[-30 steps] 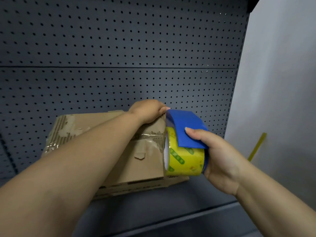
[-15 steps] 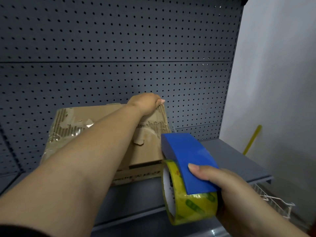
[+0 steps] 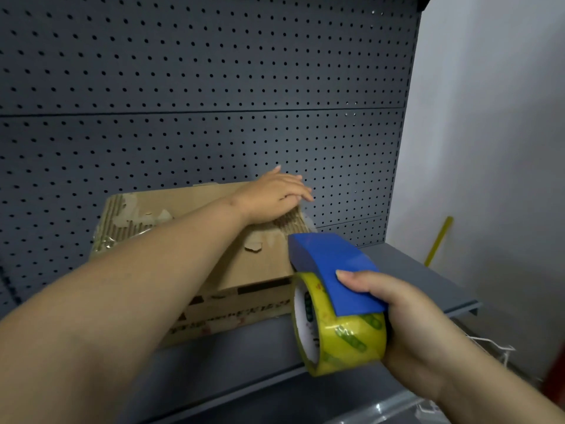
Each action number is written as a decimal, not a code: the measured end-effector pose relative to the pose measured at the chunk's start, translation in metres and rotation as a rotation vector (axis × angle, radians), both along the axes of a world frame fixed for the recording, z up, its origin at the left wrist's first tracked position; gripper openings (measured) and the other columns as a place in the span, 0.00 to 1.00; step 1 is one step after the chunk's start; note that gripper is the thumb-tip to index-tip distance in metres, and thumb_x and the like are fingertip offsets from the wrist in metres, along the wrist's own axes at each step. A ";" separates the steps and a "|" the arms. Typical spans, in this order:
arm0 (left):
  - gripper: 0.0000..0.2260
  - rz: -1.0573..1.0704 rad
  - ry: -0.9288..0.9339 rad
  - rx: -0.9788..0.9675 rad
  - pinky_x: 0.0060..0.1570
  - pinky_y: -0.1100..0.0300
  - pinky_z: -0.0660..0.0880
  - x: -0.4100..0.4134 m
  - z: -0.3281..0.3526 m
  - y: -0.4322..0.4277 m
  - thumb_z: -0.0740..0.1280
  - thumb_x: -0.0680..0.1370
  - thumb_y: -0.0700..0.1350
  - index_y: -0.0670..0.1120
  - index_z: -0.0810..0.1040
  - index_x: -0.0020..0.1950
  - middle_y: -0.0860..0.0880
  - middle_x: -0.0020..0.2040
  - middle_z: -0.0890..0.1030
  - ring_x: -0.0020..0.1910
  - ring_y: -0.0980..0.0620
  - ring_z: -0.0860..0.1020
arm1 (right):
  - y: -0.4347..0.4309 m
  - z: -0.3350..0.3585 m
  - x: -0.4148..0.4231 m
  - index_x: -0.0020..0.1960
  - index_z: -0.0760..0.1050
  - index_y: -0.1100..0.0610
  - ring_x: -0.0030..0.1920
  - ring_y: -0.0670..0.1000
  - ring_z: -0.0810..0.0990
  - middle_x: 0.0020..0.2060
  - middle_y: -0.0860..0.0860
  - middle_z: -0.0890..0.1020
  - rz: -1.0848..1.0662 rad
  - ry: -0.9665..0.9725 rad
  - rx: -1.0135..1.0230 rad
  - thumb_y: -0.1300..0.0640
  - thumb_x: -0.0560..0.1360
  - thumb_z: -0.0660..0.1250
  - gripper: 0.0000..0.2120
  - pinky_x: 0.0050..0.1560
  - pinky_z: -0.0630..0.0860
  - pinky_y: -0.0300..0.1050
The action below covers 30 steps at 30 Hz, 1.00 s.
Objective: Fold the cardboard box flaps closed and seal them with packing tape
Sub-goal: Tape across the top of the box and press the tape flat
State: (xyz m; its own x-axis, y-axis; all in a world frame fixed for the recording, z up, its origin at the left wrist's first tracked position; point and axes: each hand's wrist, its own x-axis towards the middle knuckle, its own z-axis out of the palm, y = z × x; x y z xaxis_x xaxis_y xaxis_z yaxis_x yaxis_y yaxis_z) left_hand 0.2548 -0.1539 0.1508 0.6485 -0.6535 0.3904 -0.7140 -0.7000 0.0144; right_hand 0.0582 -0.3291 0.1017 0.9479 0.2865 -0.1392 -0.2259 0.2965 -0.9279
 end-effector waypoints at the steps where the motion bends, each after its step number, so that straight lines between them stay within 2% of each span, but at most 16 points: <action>1: 0.16 0.012 0.009 0.097 0.72 0.58 0.42 -0.002 -0.003 0.001 0.53 0.82 0.44 0.50 0.75 0.64 0.52 0.69 0.71 0.74 0.55 0.59 | 0.001 -0.001 0.001 0.38 0.85 0.58 0.32 0.55 0.82 0.38 0.59 0.85 -0.005 -0.011 -0.012 0.53 0.55 0.71 0.14 0.37 0.79 0.48; 3: 0.17 0.056 -0.001 0.221 0.73 0.56 0.44 -0.001 -0.008 0.002 0.50 0.82 0.49 0.49 0.74 0.65 0.52 0.69 0.71 0.74 0.54 0.57 | 0.003 -0.002 0.004 0.38 0.85 0.57 0.32 0.55 0.82 0.39 0.58 0.85 -0.018 -0.020 -0.043 0.54 0.54 0.72 0.14 0.39 0.78 0.48; 5: 0.18 0.091 -0.038 0.266 0.74 0.54 0.47 0.003 -0.012 0.002 0.49 0.82 0.52 0.49 0.73 0.63 0.50 0.66 0.72 0.73 0.51 0.60 | 0.006 -0.002 0.006 0.37 0.85 0.56 0.32 0.55 0.82 0.38 0.58 0.85 -0.031 -0.022 -0.066 0.55 0.53 0.74 0.13 0.40 0.78 0.49; 8: 0.16 0.110 -0.107 0.276 0.70 0.55 0.53 0.010 -0.019 0.004 0.50 0.81 0.52 0.47 0.74 0.56 0.48 0.57 0.73 0.63 0.49 0.67 | 0.007 -0.002 0.009 0.35 0.85 0.56 0.31 0.54 0.82 0.36 0.57 0.85 -0.058 -0.028 -0.077 0.54 0.54 0.73 0.11 0.38 0.78 0.47; 10: 0.14 0.117 -0.128 0.266 0.67 0.55 0.56 0.013 -0.021 0.006 0.50 0.81 0.51 0.46 0.73 0.53 0.48 0.54 0.72 0.59 0.48 0.68 | 0.007 -0.005 0.011 0.36 0.85 0.56 0.31 0.53 0.82 0.37 0.56 0.85 -0.055 -0.035 -0.085 0.57 0.56 0.74 0.08 0.38 0.78 0.46; 11: 0.14 0.117 -0.133 0.264 0.66 0.55 0.57 0.014 -0.022 0.006 0.50 0.81 0.51 0.46 0.73 0.53 0.48 0.53 0.71 0.58 0.49 0.68 | 0.006 -0.008 0.011 0.36 0.85 0.56 0.32 0.53 0.82 0.37 0.56 0.85 -0.049 -0.039 -0.087 0.55 0.58 0.72 0.08 0.39 0.78 0.46; 15: 0.15 0.129 -0.139 0.278 0.65 0.54 0.62 0.012 -0.020 0.002 0.50 0.81 0.52 0.46 0.72 0.54 0.48 0.54 0.72 0.58 0.49 0.68 | 0.002 -0.020 0.005 0.39 0.85 0.55 0.36 0.54 0.83 0.40 0.56 0.85 -0.045 -0.042 -0.089 0.51 0.60 0.71 0.11 0.44 0.78 0.49; 19: 0.17 0.216 -0.116 0.299 0.65 0.54 0.61 0.010 -0.017 0.009 0.49 0.81 0.52 0.45 0.72 0.55 0.47 0.56 0.73 0.58 0.48 0.69 | -0.011 -0.031 -0.009 0.40 0.85 0.58 0.36 0.54 0.83 0.40 0.57 0.85 -0.024 -0.003 -0.088 0.57 0.58 0.76 0.11 0.42 0.79 0.47; 22: 0.17 0.263 -0.105 0.344 0.70 0.52 0.55 0.007 -0.017 0.004 0.48 0.81 0.52 0.46 0.72 0.58 0.47 0.58 0.73 0.63 0.48 0.68 | -0.022 -0.036 -0.019 0.43 0.84 0.60 0.36 0.54 0.83 0.39 0.58 0.85 -0.016 0.015 -0.102 0.56 0.59 0.75 0.14 0.41 0.79 0.47; 24: 0.18 0.310 -0.082 0.362 0.73 0.50 0.48 0.004 -0.018 -0.004 0.48 0.81 0.53 0.47 0.71 0.61 0.47 0.64 0.72 0.72 0.48 0.62 | -0.025 -0.036 -0.019 0.46 0.83 0.61 0.36 0.55 0.82 0.39 0.57 0.85 -0.020 0.010 -0.116 0.54 0.58 0.76 0.18 0.43 0.78 0.48; 26: 0.21 0.374 -0.073 0.370 0.74 0.49 0.43 -0.002 -0.019 -0.007 0.47 0.81 0.55 0.48 0.69 0.66 0.48 0.71 0.67 0.75 0.49 0.54 | -0.028 -0.034 -0.016 0.48 0.82 0.62 0.36 0.55 0.82 0.39 0.58 0.85 -0.016 0.004 -0.125 0.52 0.57 0.72 0.22 0.44 0.78 0.49; 28: 0.22 0.431 -0.113 0.344 0.73 0.50 0.47 -0.010 -0.019 -0.008 0.47 0.81 0.57 0.48 0.67 0.69 0.48 0.75 0.61 0.75 0.48 0.55 | -0.030 -0.034 -0.014 0.47 0.82 0.62 0.36 0.56 0.82 0.39 0.59 0.85 -0.008 0.000 -0.107 0.52 0.56 0.72 0.22 0.43 0.78 0.49; 30: 0.20 0.427 -0.196 0.283 0.67 0.51 0.59 -0.020 -0.018 -0.010 0.51 0.80 0.57 0.48 0.68 0.66 0.46 0.70 0.64 0.69 0.46 0.63 | -0.030 -0.035 -0.012 0.46 0.82 0.62 0.35 0.56 0.82 0.39 0.59 0.85 -0.010 0.011 -0.072 0.53 0.55 0.72 0.22 0.40 0.78 0.48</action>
State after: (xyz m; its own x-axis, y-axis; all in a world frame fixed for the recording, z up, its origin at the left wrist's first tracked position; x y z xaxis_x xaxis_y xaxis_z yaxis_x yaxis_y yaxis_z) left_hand 0.2353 -0.1635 0.1332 0.8116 -0.4454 0.3781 -0.3361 -0.8853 -0.3213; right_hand 0.0463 -0.3595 0.0665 0.9488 0.2662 -0.1698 -0.2340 0.2316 -0.9442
